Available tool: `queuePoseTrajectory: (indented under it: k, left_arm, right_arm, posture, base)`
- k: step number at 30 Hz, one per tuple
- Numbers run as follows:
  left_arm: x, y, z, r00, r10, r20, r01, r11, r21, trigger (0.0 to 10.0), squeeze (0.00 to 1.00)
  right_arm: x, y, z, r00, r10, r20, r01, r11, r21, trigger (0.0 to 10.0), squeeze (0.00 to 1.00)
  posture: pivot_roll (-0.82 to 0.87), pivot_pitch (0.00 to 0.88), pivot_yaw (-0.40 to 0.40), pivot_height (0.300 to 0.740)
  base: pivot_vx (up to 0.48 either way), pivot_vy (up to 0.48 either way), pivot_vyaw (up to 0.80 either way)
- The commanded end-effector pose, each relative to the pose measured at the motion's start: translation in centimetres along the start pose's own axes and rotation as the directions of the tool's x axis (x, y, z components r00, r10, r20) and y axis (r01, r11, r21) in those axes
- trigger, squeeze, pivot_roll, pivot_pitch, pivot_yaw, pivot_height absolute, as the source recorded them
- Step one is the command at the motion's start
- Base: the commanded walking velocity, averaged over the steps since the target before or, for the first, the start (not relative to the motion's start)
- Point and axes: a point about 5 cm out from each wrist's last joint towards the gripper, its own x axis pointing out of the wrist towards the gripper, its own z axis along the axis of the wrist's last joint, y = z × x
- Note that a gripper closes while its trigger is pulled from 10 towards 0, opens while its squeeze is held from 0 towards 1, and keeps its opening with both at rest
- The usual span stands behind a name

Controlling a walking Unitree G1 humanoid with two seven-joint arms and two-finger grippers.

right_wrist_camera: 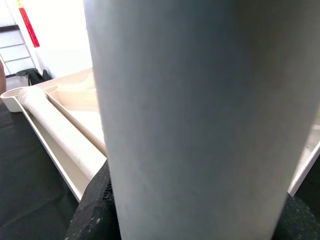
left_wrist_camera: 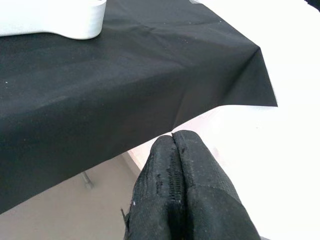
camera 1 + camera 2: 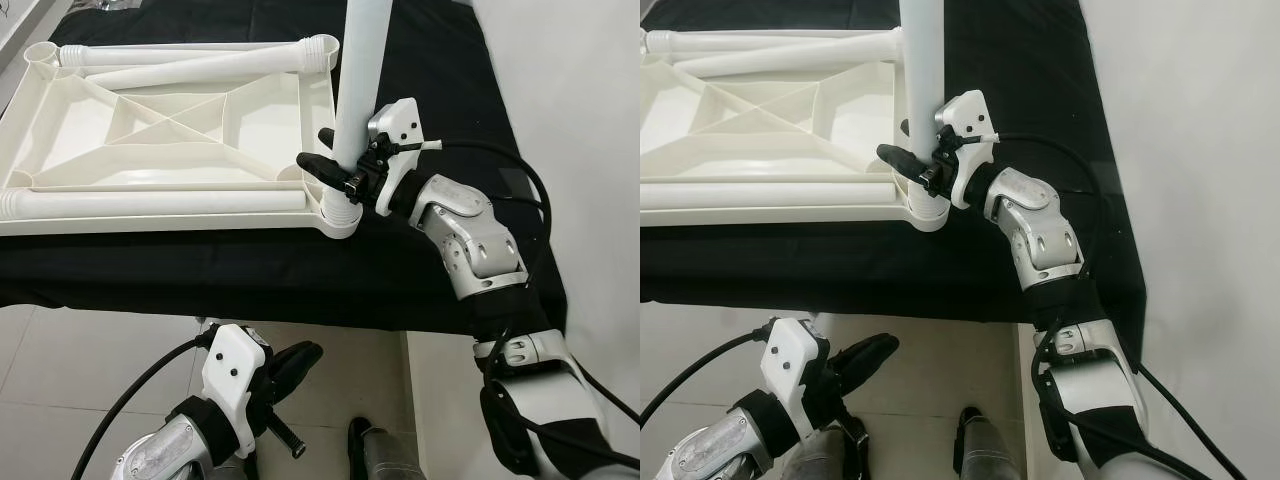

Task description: Building children table

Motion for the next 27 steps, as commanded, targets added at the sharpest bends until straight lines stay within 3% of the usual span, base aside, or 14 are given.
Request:
queuePoseTrajectory:
  k: [1, 11, 13, 18, 27]
  left_arm:
    - [-0.2, -0.4, -0.1, 1.0, -0.011, -0.008, 0.011, 1.0, -0.024, 10.0, 0.0]
    - [-0.2, -0.4, -0.1, 1.0, -0.012, -0.009, 0.012, 1.0, -0.025, 10.0, 0.0]
    - [-0.2, -0.4, -0.2, 1.0, -0.013, -0.009, 0.013, 1.0, -0.025, 10.0, 0.0]
    - [-0.2, -0.4, -0.2, 1.0, -0.015, -0.01, 0.015, 1.0, -0.027, 10.0, 0.0]
    - [-0.3, -0.5, -0.2, 1.0, -0.016, -0.013, 0.015, 0.999, -0.028, 10.0, 0.0]
  right_arm:
    - [-2.1, 0.9, -8.5, 0.949, -0.013, -0.315, 0.074, 0.981, 0.181, 10.0, 0.0]
    - [-2.8, 1.5, -8.8, 0.967, -0.056, -0.249, 0.08, 0.993, 0.088, 10.0, 0.0]
    - [-3.1, 2.0, -8.2, 0.989, -0.028, -0.142, 0.039, 0.996, 0.078, 10.0, 0.0]
    - [-3.5, 2.5, -7.9, 0.999, 0.002, -0.05, 0.002, 0.997, 0.079, 10.0, 0.0]
    - [-3.6, 2.5, -8.8, 0.987, 0.019, -0.159, -0.017, 1.0, 0.016, 10.0, 0.0]
  posture:
    - [0.1, 0.366, -0.033, 0.74]
    - [0.1, 0.365, -0.031, 0.74]
    - [0.1, 0.365, -0.03, 0.74]
    - [0.1, 0.366, -0.029, 0.74]
    - [0.1, 0.372, -0.028, 0.74]
  base:
    - [0.0, 0.0, 0.0]
    - [0.0, 0.0, 0.0]
    - [0.0, 0.0, 0.0]
    - [0.0, 0.0, 0.0]
    - [0.0, 0.0, 0.0]
